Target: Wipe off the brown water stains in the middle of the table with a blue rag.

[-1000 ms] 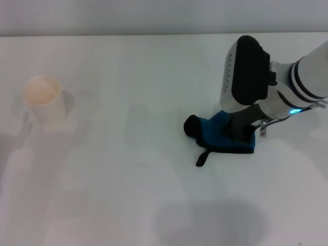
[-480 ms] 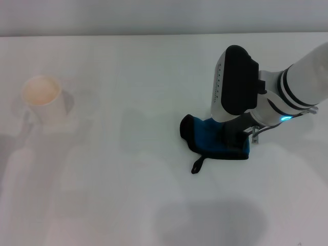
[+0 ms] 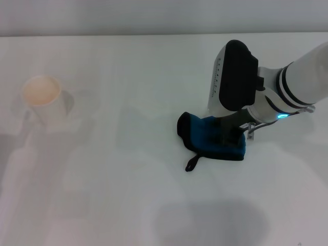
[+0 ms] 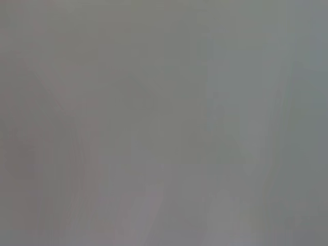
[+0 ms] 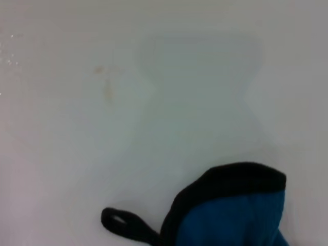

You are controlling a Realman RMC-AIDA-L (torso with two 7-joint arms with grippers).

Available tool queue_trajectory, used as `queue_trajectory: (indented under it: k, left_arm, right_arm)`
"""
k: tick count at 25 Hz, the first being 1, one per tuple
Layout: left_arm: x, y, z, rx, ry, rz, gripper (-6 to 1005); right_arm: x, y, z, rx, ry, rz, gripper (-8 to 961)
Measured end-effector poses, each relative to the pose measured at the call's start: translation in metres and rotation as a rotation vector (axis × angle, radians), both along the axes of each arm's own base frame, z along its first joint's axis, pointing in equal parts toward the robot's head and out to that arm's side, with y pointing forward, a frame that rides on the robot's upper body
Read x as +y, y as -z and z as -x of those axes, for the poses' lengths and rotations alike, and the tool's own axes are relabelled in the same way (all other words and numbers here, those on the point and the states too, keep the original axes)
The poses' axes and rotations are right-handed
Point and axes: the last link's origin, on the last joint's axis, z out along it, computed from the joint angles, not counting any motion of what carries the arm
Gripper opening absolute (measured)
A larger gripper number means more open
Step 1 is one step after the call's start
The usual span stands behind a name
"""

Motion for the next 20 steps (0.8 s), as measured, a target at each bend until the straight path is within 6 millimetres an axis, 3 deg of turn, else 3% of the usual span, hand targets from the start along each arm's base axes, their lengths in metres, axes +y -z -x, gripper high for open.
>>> queue_trajectory:
  k: [10,15,19,20]
  left_arm:
    - [-0.003,0.002,0.001,-0.007,-0.009,0.003,892]
    - [-0.004,0.002,0.002,-0.012,-0.011,0.005,892]
    - [-0.005,0.003,0.002,-0.055,-0.009,0.011,892]
    - [-0.005,0.003,0.002,-0.061,-0.008,0.012,892]
  right_arm:
    - [-0.005,-0.009,0.009,0.072,-0.023,-0.038,540]
    - [0.002,-0.019,0.014,0.236,-0.003,-0.144,709]
    - [0.006,-0.02,0.02,0.505,0.071,-0.236,708]
    - [0.006,-0.02,0.02,0.505,0.071,-0.236,708]
